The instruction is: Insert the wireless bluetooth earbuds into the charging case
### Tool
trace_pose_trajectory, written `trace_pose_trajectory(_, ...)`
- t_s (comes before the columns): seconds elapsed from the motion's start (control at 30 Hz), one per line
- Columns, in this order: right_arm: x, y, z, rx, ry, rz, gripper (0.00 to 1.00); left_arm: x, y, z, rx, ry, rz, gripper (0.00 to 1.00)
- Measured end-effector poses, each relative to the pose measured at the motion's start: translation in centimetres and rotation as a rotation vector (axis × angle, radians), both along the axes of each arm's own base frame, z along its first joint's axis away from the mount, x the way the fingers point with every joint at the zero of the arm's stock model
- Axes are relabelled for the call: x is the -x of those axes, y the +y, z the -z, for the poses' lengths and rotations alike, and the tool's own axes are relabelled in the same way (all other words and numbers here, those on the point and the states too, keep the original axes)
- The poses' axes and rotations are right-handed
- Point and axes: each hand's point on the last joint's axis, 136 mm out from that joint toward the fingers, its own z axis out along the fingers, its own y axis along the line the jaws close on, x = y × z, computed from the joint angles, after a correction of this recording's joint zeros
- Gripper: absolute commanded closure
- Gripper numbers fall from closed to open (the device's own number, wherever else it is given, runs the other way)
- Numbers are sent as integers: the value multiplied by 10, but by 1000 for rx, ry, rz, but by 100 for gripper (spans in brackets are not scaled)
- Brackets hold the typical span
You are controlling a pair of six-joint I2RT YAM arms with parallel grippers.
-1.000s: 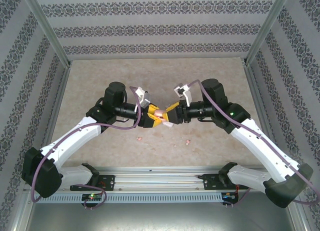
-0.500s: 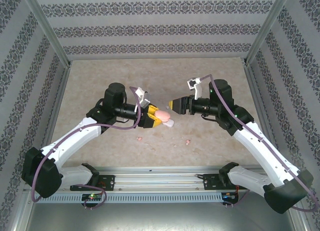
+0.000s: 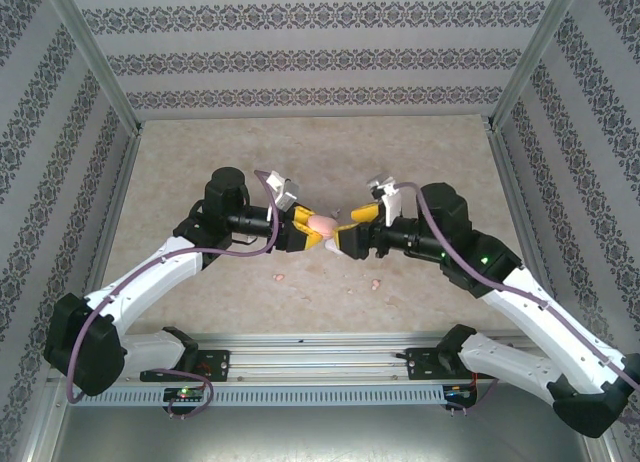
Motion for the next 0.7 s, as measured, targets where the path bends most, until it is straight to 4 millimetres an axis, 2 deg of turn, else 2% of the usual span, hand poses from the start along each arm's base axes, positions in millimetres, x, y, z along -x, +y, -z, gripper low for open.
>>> trace_pose_trajectory(0.17,-4,9,28,135,-20,-30,21,-1,-1,-2,8,6,2,88)
trace_pose_trajectory(0.27,-12,13,37,184,-21,-33,23,-1,-1,-2,9,6,0,88)
trace_pose_trajectory(0.6,-22,11,23,189,-63,-11,28,-6,1,0,5,1,-16,88)
trace_pose_trajectory(0.7,-30,6,16,164,-56,23,29,-5,2,1,1,5,-11,88)
